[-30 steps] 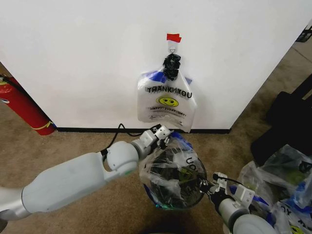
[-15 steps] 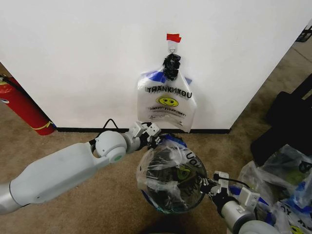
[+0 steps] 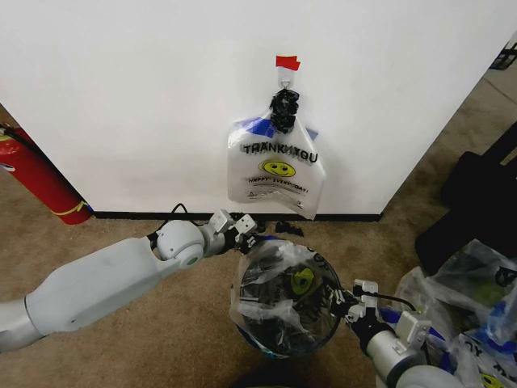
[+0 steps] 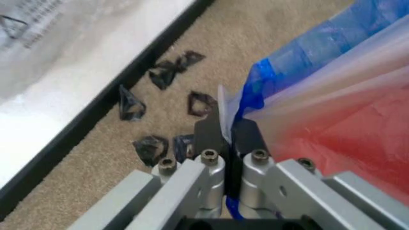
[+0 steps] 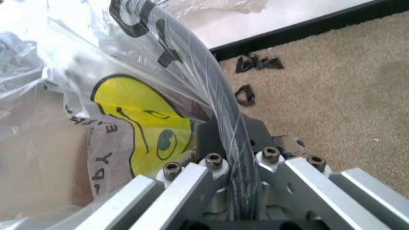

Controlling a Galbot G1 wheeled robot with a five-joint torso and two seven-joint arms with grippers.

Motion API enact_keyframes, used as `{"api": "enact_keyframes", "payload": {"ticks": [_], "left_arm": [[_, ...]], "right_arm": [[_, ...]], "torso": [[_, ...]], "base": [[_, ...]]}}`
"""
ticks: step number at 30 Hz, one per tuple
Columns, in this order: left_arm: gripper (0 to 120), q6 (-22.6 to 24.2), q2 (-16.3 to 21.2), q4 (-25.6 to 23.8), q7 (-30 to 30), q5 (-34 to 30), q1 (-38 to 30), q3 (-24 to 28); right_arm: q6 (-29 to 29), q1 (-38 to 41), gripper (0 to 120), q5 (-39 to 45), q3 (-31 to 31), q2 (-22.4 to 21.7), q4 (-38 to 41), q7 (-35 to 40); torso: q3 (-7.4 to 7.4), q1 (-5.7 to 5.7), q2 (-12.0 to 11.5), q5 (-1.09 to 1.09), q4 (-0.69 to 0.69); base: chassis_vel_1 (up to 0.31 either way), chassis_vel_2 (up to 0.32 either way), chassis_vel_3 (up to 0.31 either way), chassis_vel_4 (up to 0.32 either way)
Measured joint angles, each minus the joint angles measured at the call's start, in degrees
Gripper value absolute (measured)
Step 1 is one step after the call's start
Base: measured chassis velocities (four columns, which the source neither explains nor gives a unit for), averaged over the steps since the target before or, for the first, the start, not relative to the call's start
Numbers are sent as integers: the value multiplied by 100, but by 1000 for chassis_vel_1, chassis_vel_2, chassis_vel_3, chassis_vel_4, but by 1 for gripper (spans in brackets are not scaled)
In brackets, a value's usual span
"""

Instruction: Pick up the garbage bag from the wall and place it over the trash bin.

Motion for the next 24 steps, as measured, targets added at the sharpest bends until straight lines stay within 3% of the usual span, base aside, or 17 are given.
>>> {"api": "enact_keyframes", "payload": {"ticks": [5, 12, 18, 20, 24], "left_arm": [[17, 128, 18, -304, -332, -155, 163, -319], [45, 357, 224, -926, -1264, -219, 625, -583], [68, -112, 235, -1506, -2935, -272, 1221, -960], [72, -174, 245, -1645, -3188, -261, 1430, -1135], [90, -359, 382, -2493, -3768, -211, 2165, -1714]], "right_arm": [[-34, 112, 0, 215, -21, 91, -147, 200], [-175, 324, 0, 653, -42, 270, -325, 490], [-175, 431, 0, 907, 71, 539, -556, 783], [-175, 468, 0, 979, 86, 585, -601, 867], [-114, 616, 0, 1105, 119, 789, -730, 1262]], "torso": [[0, 0, 0, 2, -2], [-1, -1, 0, 1, 0], [0, -1, 0, 2, -3], [0, -1, 0, 2, -3], [-1, -1, 0, 2, 3]], "base": [[0, 0, 0, 0], [0, 0, 0, 0], [0, 0, 0, 0], [0, 0, 0, 0], [0, 0, 0, 0]]}}
